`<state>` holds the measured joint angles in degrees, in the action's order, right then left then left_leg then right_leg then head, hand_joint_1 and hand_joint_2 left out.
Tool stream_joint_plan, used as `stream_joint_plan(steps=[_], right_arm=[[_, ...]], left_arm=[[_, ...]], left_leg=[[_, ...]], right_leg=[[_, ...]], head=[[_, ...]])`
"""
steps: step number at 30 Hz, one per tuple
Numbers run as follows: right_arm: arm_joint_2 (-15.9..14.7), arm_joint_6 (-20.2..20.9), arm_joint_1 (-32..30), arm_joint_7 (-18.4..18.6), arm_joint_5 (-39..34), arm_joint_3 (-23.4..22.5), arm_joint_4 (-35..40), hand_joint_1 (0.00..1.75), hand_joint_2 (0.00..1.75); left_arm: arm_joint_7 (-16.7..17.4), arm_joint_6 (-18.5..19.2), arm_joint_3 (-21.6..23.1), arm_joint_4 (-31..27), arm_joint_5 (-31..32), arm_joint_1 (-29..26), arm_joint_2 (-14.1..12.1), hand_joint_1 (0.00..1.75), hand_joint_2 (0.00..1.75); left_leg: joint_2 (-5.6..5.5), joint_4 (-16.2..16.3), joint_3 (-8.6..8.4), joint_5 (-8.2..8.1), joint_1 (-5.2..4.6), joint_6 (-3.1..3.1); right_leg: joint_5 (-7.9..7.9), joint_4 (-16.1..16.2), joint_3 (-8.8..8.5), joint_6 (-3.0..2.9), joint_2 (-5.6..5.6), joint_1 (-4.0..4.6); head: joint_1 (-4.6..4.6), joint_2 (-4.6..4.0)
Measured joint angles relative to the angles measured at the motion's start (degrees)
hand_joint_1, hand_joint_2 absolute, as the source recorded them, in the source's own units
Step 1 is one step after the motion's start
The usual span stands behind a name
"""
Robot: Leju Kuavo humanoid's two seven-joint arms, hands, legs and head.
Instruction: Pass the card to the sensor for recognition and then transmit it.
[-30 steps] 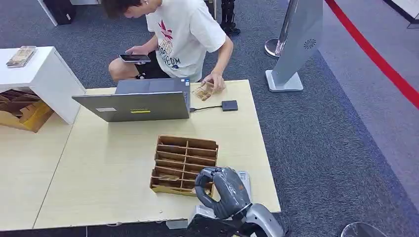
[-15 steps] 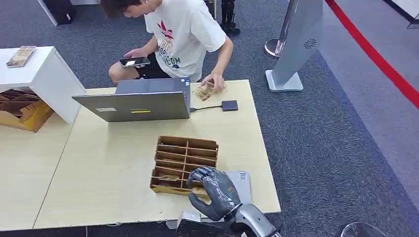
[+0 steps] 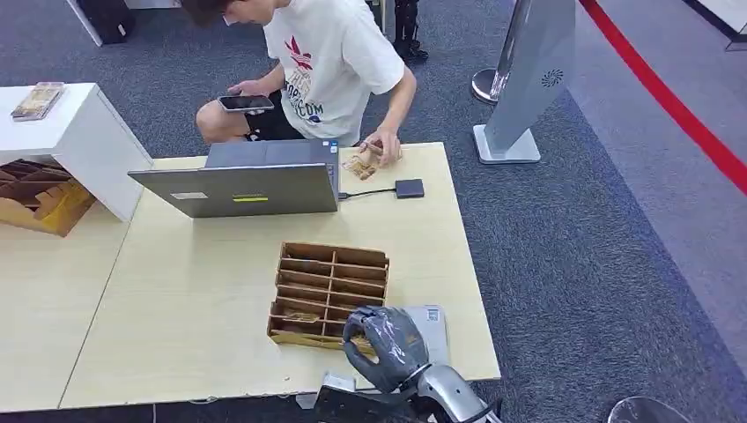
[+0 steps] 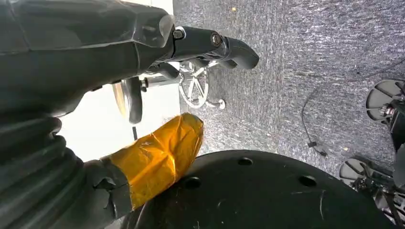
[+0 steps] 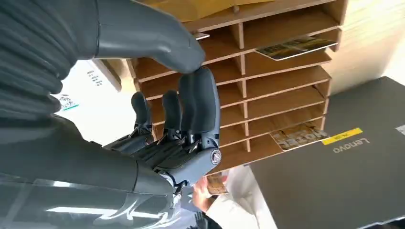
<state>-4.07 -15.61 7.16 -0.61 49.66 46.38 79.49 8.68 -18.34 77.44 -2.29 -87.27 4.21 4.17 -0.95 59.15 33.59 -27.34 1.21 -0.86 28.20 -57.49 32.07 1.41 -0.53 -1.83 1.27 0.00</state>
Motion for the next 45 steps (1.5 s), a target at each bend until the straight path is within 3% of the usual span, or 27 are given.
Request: stream_joint_plan(steps=[5, 8, 13, 20, 23, 35, 41, 42, 43, 44, 45], right_arm=[[0.0, 0.0, -0.02, 0.02, 0.29, -0.04, -0.81, 1.06, 1.75], [0.0, 0.02, -0.03, 0.2, 0.57, -0.07, -1.36, 0.79, 1.75], [0.0, 0.0, -0.05, 0.64, 0.74, -0.2, -1.84, 0.73, 1.75], [0.0, 0.04, -0.13, 0.79, 0.85, -0.61, -2.12, 0.77, 1.75], [0.0, 0.04, -0.18, 1.01, 1.12, -0.72, -2.43, 0.96, 1.75], [0.02, 0.04, -0.2, 1.68, 1.53, -1.22, -3.96, 0.87, 1.75], [0.13, 0.07, -0.29, 1.75, 1.62, -1.51, -4.7, 0.96, 1.75], [0.13, 0.07, -0.29, 1.75, 1.62, -1.55, -4.77, 1.13, 1.75], [0.15, 0.07, -0.29, 1.75, 1.64, -1.57, -4.79, 1.47, 1.75], [0.15, 0.11, -0.29, 1.77, 1.68, -1.6, -4.87, 1.47, 1.75], [0.15, 0.13, -0.29, 1.77, 1.68, -1.64, -4.94, 1.66, 1.75]], left_arm=[[0.02, 0.02, 0.0, 0.0, -0.02, 0.0, 0.0, 0.0, 1.75], [0.04, 0.02, 0.0, 0.0, -0.02, 0.0, 0.0, 0.0, 1.75], [0.07, 0.02, 0.0, 0.0, -0.04, -0.01, 0.0, 0.0, 1.75], [0.07, 0.09, 0.0, 0.0, -0.04, 0.0, 0.0, 0.0, 1.75], [0.09, 0.11, 0.0, 0.0, -0.04, -0.01, 0.0, 0.0, 1.75], [0.2, 0.15, 0.0, 0.0, -0.04, -0.01, 0.0, 0.0, 1.75], [0.2, 0.26, -0.07, 0.0, -0.04, -0.01, 0.0, 0.0, 1.75], [0.2, 0.26, -0.07, 0.0, -0.04, -0.01, 0.0, 0.0, 1.75], [0.2, 0.28, -0.09, 0.0, -0.04, -0.01, 0.0, 0.0, 1.75], [0.2, 0.28, -0.09, 0.0, -0.04, -0.01, 0.0, 0.0, 1.75], [0.2, 0.31, -0.11, 0.0, -0.04, -0.01, 0.0, 0.0, 1.75]], left_leg=[[0.0, 0.0, 0.0, 0.0, 0.0, 0.0], [0.0, 0.0, 0.0, 0.0, 0.0, 0.0], [0.0, 0.0, 0.0, 0.0, 0.0, 0.0], [0.0, 0.0, 0.0, 0.0, 0.0, 0.0], [0.0, 0.0, 0.0, 0.0, 0.0, 0.0], [0.0, 0.0, 0.0, 0.0, 0.0, 0.0], [0.0, 0.0, 0.0, 0.0, 0.0, 0.0], [0.0, 0.0, 0.0, 0.0, 0.0, 0.0], [0.0, 0.0, -0.01, 0.0, 0.0, 0.0], [0.0, 0.0, 0.0, 0.0, 0.0, 0.0], [0.0, 0.0, 0.0, 0.0, 0.0, 0.0]], right_leg=[[0.0, 0.0, 0.0, 0.0, 0.0, 0.0], [0.0, 0.0, 0.0, 0.0, 0.0, 0.0], [0.0, 0.0, 0.0, 0.0, 0.0, 0.0], [0.0, 0.0, 0.0, 0.0, 0.0, 0.0], [0.0, 0.0, 0.0, 0.0, 0.0, 0.0], [0.0, 0.0, 0.0, 0.0, 0.0, 0.0], [0.0, 0.0, 0.0, 0.0, 0.0, 0.0], [0.0, 0.0, 0.0, 0.0, 0.0, 0.0], [0.0, 0.0, 0.0, 0.0, 0.0, 0.0], [0.0, 0.0, 0.0, 0.0, 0.0, 0.0], [0.0, 0.0, 0.0, 0.0, 0.0, 0.0]], head=[[0.0, 0.0], [0.0, 0.0], [0.0, 0.0], [0.0, 0.0], [0.0, 0.0], [0.0, 0.0], [0.0, 0.0], [0.0, 0.0], [0.0, 0.0], [0.0, -0.02], [0.0, 0.0]])
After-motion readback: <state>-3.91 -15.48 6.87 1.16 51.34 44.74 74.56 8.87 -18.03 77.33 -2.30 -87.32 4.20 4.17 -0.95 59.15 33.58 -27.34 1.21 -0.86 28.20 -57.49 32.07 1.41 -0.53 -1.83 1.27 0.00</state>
